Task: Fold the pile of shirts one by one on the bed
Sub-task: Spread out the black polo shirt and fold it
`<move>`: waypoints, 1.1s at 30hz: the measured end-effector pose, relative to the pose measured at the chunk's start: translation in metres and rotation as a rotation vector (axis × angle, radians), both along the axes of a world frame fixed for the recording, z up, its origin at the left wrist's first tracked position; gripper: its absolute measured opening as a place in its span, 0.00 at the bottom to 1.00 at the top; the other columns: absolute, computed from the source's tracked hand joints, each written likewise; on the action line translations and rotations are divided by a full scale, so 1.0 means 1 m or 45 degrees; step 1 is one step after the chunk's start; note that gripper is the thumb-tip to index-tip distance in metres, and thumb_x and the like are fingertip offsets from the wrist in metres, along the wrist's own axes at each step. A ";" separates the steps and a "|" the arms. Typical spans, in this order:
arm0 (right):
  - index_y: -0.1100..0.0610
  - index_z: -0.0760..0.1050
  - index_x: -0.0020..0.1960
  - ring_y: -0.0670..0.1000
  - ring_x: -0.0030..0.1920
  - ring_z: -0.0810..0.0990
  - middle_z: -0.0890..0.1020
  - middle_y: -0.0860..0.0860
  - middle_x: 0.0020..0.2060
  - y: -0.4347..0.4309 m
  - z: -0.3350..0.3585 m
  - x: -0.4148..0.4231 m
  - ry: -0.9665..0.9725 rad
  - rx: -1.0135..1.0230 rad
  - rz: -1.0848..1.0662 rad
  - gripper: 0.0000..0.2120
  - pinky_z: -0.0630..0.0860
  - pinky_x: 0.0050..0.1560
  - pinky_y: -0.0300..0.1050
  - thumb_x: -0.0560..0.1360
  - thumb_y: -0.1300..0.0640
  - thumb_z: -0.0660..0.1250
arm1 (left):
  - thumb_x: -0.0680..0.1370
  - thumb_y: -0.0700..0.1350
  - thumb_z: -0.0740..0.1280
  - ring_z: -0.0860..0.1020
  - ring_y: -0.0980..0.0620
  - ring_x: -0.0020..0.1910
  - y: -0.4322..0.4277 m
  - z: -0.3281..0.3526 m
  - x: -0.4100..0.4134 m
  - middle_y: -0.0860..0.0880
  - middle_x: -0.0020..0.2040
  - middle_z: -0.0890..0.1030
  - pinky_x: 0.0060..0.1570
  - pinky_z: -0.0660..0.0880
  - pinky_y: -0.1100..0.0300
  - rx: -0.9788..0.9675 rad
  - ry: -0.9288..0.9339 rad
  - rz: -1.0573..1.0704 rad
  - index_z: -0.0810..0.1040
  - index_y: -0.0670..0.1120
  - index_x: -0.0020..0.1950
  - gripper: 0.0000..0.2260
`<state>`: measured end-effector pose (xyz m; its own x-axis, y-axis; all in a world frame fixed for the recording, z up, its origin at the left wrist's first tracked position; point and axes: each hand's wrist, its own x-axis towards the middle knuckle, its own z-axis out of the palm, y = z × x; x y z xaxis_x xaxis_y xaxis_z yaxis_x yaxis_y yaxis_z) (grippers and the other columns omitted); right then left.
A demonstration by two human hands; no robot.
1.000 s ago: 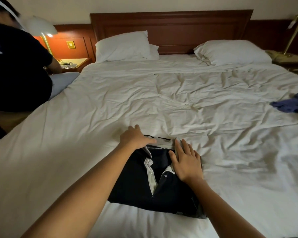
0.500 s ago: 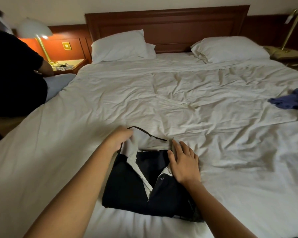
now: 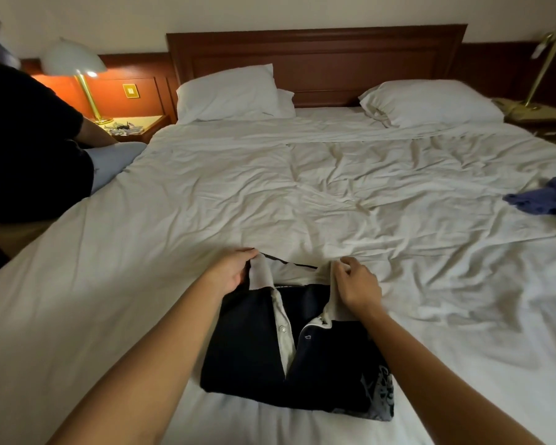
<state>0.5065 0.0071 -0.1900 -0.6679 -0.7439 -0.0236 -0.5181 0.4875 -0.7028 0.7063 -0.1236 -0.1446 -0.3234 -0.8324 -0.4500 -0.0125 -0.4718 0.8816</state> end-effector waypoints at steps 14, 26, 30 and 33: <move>0.30 0.76 0.59 0.41 0.77 0.40 0.53 0.30 0.75 0.063 0.012 -0.011 0.290 -0.017 1.084 0.24 0.38 0.73 0.57 0.65 0.26 0.68 | 0.83 0.47 0.63 0.60 0.51 0.76 -0.009 -0.009 0.025 0.51 0.77 0.62 0.75 0.57 0.53 -1.199 -0.956 -0.779 0.77 0.57 0.69 0.15; 0.45 0.77 0.48 0.48 0.64 0.67 0.74 0.42 0.54 0.018 0.013 0.042 0.515 0.105 0.926 0.19 0.55 0.68 0.55 0.78 0.33 0.55 | 0.84 0.62 0.45 0.37 0.49 0.80 0.040 -0.044 0.040 0.62 0.79 0.36 0.78 0.41 0.46 -1.033 -1.359 -1.089 0.41 0.59 0.81 0.27; 0.51 0.77 0.53 0.49 0.60 0.65 0.70 0.46 0.54 0.016 -0.004 0.054 0.758 -0.003 0.815 0.21 0.54 0.58 0.47 0.81 0.37 0.54 | 0.83 0.63 0.50 0.44 0.52 0.81 0.034 -0.053 0.043 0.63 0.81 0.44 0.78 0.45 0.49 -1.073 -1.212 -0.952 0.51 0.58 0.81 0.27; 0.50 0.77 0.51 0.47 0.57 0.64 0.68 0.44 0.53 0.012 0.002 0.054 0.638 -0.233 0.705 0.19 0.53 0.52 0.45 0.81 0.39 0.54 | 0.83 0.59 0.56 0.64 0.51 0.74 0.024 -0.049 0.037 0.57 0.73 0.66 0.72 0.60 0.53 -1.128 -0.993 -0.715 0.73 0.57 0.70 0.18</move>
